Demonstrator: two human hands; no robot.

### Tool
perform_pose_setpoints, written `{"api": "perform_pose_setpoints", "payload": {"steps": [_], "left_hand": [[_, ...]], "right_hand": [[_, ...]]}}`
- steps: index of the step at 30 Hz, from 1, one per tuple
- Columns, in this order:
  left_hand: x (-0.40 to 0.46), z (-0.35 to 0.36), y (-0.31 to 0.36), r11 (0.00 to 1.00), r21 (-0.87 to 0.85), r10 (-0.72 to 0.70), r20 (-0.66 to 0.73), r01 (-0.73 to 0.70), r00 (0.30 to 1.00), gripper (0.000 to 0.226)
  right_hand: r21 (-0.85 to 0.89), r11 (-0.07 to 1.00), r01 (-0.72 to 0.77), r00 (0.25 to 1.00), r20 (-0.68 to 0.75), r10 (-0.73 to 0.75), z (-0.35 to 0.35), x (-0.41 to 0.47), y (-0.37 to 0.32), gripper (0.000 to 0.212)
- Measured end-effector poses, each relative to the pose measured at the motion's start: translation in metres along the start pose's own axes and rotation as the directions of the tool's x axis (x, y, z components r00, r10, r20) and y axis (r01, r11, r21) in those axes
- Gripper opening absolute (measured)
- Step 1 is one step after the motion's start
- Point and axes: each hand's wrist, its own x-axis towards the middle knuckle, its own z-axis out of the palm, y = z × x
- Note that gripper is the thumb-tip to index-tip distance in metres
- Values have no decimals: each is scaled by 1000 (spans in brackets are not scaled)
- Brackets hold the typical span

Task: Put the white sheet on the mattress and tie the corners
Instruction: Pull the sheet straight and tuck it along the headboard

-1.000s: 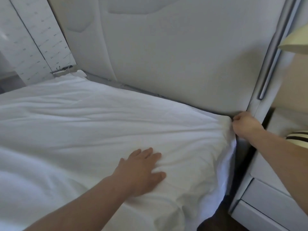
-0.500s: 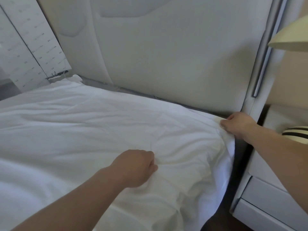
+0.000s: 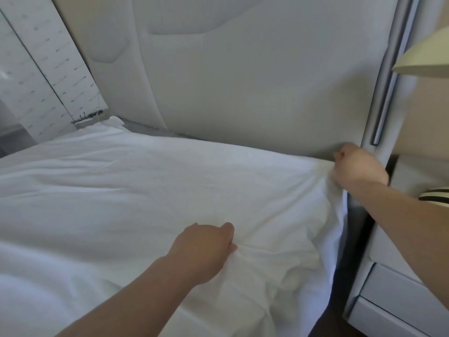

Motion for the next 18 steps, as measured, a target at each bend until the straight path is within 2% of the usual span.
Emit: {"api": "perform_pose_setpoints", "payload": {"steps": [1,3,4,6,7,9,12,16,18], "left_hand": [[-1,2,-1,1000,-20,-6,4,6,1000,26],[-3,7,-3,998,-63,-14,12,15,1000,26],[-3,9,-3,997,-73,-14,17,15,1000,26],[-3,12,-2,997,-78,-6,36,9,999,25],[-2,13,-1,997,-80,2,43,2,999,25],[0,15,1,996,-94,11,43,-6,999,25],[0,15,2,992,-123,-22,26,25,999,26],[-4,20,6,993,-105,-65,-24,62,998,27],[-3,25,7,997,-61,-51,-51,48,997,27]], "right_hand": [[-22,999,-49,999,1,49,-3,3,6,11],[-100,989,-108,983,136,121,-4,7,14,13],[-117,989,-90,969,218,114,-3,6,14,22],[-25,998,-50,936,348,55,-3,-4,6,40],[27,999,-43,922,387,29,-3,-9,2,44],[22,1000,21,906,422,-29,-1,-12,-5,34],[-30,996,78,926,374,-61,1,-4,-9,18],[-12,996,92,988,129,-90,0,4,6,8],[-93,988,123,990,85,-116,7,0,14,7]]}}
